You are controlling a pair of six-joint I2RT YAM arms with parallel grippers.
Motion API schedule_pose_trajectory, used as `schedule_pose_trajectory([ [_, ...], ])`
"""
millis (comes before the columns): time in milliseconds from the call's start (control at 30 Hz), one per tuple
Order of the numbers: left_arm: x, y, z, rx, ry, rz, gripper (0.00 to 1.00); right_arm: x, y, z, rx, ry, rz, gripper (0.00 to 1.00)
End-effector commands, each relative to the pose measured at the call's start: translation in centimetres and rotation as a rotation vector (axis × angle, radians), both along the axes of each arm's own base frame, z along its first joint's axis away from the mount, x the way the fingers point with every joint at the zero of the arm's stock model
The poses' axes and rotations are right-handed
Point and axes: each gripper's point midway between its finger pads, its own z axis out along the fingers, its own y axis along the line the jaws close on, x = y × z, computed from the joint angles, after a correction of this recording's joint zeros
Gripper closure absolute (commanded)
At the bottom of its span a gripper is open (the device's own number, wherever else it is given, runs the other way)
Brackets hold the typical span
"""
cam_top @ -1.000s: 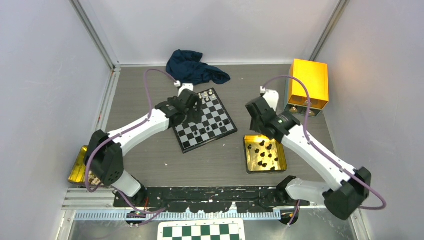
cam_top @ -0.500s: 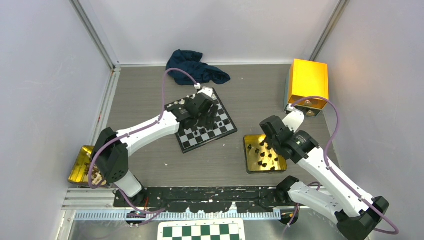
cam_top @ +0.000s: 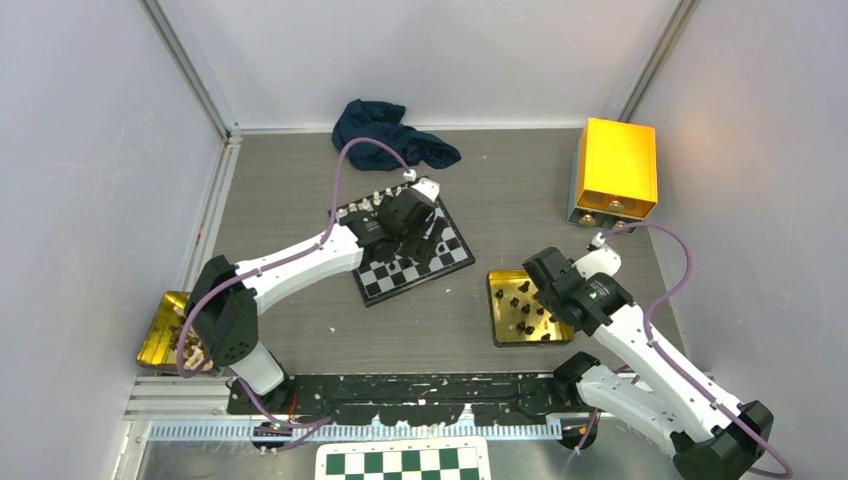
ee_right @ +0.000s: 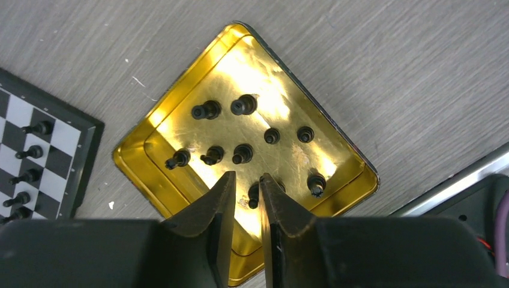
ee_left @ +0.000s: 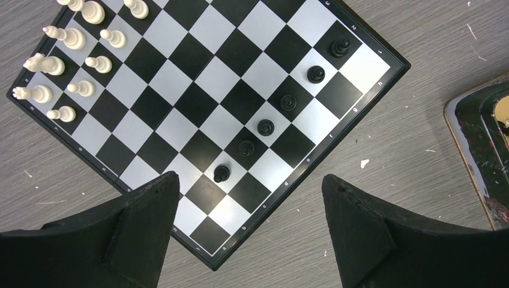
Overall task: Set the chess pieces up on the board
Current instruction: Pick up the chess piece from the storage box.
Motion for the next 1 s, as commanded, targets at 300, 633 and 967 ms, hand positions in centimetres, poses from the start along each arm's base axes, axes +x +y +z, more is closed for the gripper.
schedule_pose_trajectory([
  [300,-0.2,0.6,2.7,-0.029,-0.061,-0.012,0.11,-0.1,0.5,-4.4,0.163,0.048,-0.128,0.76],
  [633,-0.3,1.0,2.4,-0.016,-0.057,-0.005,0.11,0.7,0.2,-6.3,0.153,0.102,-0.126,0.77],
  [967,-0.2,1.0,1.9,0.001,-0.05,-0.006,0.11,1.0,-0.7,-7.9,0.159,0.148,-0.142,0.77],
])
